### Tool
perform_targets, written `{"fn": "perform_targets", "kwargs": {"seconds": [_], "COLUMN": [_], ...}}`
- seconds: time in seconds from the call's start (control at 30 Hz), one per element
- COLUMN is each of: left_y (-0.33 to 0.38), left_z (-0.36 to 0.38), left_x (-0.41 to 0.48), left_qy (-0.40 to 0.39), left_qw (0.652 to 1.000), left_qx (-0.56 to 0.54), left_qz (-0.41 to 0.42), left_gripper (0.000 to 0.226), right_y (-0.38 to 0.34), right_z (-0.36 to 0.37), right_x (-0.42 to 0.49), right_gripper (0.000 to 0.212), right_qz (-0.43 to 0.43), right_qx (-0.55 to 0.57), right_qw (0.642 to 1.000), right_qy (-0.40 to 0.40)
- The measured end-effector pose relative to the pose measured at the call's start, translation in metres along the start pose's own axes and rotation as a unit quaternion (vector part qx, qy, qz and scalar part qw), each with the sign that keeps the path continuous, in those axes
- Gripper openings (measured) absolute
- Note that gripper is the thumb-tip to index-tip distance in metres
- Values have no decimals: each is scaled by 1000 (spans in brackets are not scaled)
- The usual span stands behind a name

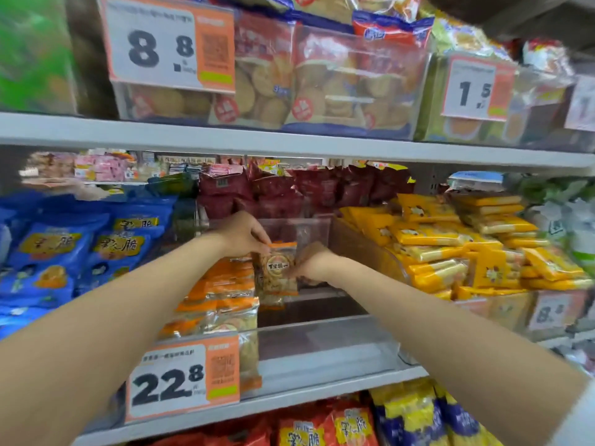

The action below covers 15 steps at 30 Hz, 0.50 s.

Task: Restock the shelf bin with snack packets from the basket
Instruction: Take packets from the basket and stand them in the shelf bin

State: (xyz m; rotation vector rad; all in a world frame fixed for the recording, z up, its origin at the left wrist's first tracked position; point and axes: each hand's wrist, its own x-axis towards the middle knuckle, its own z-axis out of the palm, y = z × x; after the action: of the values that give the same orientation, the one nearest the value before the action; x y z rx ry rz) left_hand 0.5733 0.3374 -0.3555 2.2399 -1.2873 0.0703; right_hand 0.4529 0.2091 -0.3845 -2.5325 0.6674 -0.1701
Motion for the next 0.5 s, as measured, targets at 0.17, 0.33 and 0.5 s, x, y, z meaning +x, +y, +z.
{"fn": "perform_targets", "kwargs": {"seconds": [0.17, 0.33, 0.5], "left_y": [-23, -31, -26], "left_z": [18, 25, 20], "left_x": [19, 25, 23], "left_qy": [0, 1, 16], "left_qw": [999, 1000, 999], "left_qx": [37, 26, -14], "left_qz": [4, -6, -26], "left_gripper": [14, 19, 24], "right_y": [3, 9, 9], "right_z": [23, 46, 50], "right_x": [33, 39, 34], "right_gripper": [16, 42, 18], "right_qz": [83, 71, 47], "right_qx": [108, 146, 193], "right_qw": [980, 973, 976], "right_qy": [-142, -167, -85]}}
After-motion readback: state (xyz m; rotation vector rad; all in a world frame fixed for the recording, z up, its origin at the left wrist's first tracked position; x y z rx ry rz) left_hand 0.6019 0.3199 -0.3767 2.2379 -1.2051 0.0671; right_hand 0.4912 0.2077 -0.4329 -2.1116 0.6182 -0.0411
